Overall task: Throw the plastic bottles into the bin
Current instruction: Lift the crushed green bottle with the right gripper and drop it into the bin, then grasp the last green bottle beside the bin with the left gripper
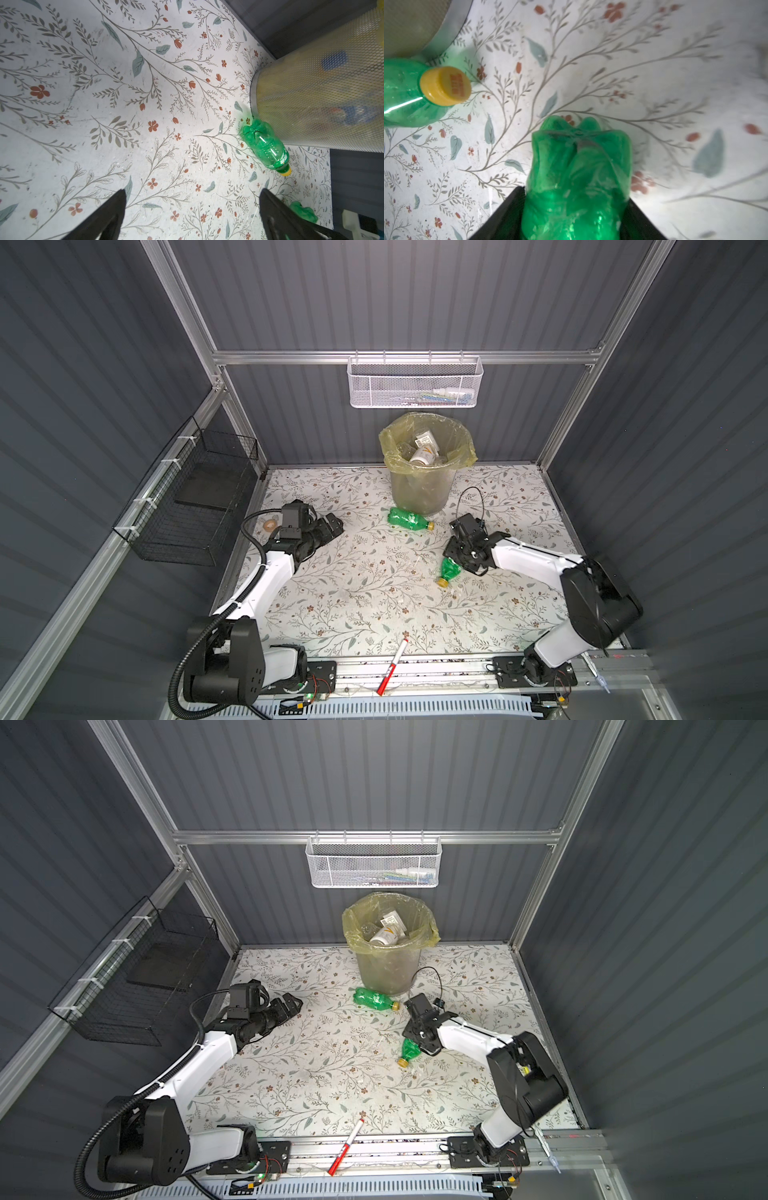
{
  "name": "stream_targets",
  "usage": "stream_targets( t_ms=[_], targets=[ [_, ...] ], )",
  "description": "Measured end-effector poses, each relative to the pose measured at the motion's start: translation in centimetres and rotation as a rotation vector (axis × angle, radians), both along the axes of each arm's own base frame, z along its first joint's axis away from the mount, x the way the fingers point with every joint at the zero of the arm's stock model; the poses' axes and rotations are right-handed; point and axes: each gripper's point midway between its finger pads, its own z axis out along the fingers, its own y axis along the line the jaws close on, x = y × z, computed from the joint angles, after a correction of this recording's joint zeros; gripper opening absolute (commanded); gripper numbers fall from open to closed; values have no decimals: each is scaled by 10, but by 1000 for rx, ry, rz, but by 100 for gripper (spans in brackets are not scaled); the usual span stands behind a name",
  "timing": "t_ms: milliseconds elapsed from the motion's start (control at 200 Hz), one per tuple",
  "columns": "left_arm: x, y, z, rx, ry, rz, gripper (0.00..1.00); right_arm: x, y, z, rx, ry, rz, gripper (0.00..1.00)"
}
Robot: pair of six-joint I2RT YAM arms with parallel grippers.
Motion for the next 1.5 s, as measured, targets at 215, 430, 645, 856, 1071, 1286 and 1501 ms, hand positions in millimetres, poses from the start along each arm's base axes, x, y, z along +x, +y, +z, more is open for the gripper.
stream_targets(
  t_ms=[215, 430, 645, 856, 1071, 1286, 1501],
  targets=[
    [1, -7, -10, -20, 20, -33, 100, -27, -61, 23, 30, -61, -114, 65],
    [8, -19, -26, -91, 55, -38, 100, -52, -86, 8, 24, 8, -120, 65],
    [6, -53, -20, -126, 36, -93, 100, 41, -52, 145, 64, -186, 35, 65],
    [-9, -90, -26, -154, 38, -146, 100, 146, -6, 412, 194, -748, 189, 99],
    [-22, -109, -34, -148, 60, -156, 100, 141, -29, 363, 212, -650, 181, 99],
    [-11, -136, -31, -163, 64, -177, 100, 82, -76, 173, 180, -244, 35, 99],
    [20, -174, -43, -298, 142, -77, 100, 31, -92, 144, 184, -245, -11, 99]
  ],
)
